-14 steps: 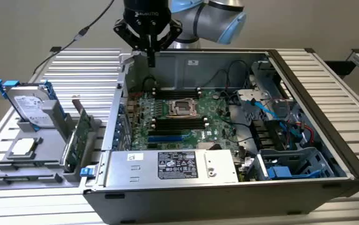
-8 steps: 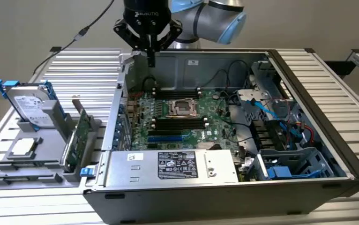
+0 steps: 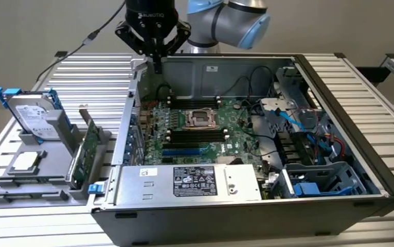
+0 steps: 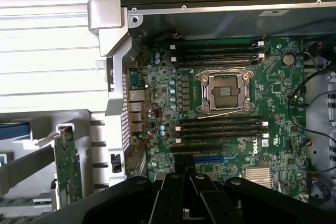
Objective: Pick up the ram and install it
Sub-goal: 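Reach for the ram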
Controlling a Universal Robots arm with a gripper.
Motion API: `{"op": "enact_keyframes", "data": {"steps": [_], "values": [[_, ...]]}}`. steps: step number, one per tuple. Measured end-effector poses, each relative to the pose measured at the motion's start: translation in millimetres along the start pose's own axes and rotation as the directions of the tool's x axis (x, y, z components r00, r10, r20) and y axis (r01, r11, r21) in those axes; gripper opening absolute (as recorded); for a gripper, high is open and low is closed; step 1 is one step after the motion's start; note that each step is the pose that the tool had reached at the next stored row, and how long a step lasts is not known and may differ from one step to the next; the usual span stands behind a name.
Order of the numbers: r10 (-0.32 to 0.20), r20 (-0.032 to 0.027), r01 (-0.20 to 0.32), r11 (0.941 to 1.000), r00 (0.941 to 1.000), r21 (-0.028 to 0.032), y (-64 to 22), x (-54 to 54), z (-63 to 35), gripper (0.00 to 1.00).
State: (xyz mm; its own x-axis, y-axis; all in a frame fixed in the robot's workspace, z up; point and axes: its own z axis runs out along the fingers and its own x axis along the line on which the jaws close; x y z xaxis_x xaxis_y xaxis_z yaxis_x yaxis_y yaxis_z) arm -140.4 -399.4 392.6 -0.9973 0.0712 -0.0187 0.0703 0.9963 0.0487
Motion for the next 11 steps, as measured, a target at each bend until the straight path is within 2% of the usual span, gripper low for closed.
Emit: {"op": "enact_keyframes", "data": {"steps": [11], "values": [[0.000, 0.0001, 0.000, 1.0000, 1.0000, -0.0001, -9.1, 49.3, 0.6, 0.11]]}}
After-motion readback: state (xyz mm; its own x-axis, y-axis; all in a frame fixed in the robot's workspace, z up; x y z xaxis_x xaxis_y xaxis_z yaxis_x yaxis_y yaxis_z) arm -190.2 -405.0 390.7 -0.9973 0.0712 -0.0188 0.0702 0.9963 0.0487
